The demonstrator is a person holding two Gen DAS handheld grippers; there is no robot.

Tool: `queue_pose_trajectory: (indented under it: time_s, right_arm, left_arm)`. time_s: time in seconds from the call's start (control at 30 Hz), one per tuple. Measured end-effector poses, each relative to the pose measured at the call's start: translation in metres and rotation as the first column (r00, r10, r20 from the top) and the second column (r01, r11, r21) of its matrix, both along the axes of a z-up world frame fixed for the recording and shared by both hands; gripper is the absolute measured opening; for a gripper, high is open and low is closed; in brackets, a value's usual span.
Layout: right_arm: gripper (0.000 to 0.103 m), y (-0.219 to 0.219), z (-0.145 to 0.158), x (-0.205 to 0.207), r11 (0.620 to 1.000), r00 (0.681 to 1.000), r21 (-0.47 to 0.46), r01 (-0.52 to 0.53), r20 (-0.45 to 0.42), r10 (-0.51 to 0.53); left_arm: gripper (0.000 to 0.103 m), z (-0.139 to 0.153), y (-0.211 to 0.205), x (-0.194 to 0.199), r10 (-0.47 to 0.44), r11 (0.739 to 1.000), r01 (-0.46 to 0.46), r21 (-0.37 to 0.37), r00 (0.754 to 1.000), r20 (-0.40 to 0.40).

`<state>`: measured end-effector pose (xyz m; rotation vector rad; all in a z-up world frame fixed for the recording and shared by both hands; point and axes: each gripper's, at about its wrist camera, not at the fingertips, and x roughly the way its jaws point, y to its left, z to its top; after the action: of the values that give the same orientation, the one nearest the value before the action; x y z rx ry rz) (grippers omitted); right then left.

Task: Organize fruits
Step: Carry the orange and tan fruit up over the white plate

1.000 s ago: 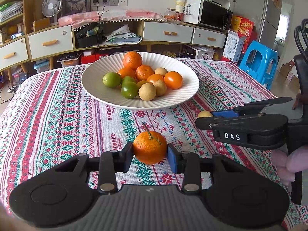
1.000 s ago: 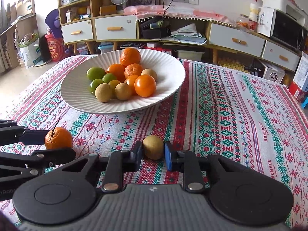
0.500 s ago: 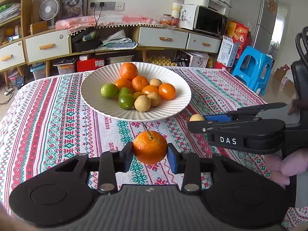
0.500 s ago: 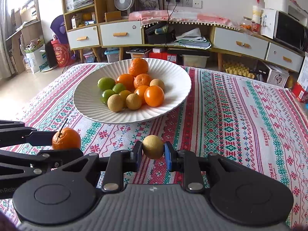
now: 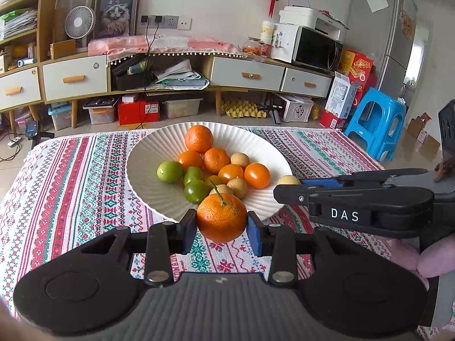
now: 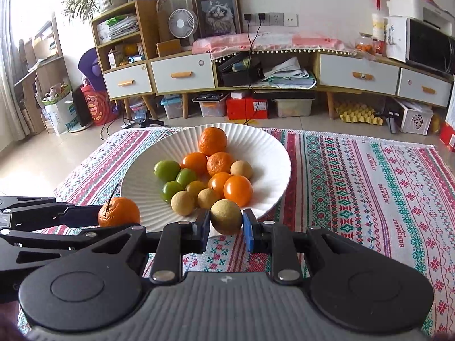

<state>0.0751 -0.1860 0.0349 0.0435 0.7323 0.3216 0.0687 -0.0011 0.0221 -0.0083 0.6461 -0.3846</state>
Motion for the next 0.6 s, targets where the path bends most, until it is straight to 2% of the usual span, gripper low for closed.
queue_pose_trajectory:
  time_s: [0.23,0.6]
  right_arm:
    - [0.022,0.008,-0.006,0.007,0.999,0.999,-0.01,-0.043,-0.003,0.043]
    - [0.022,0.01,-0.011,0.012,0.997,0.998,-0.032,-0.066,-0.013,0.066]
  left_arm:
    - [0.04,-0.006,0.008,0.018,0.0,0.999,-0.001,-0.053,1.0,-0.017]
    - [0.04,-0.005,0.003,0.049,-0.069,0.996,0.067,-0.057,0.997,-0.033]
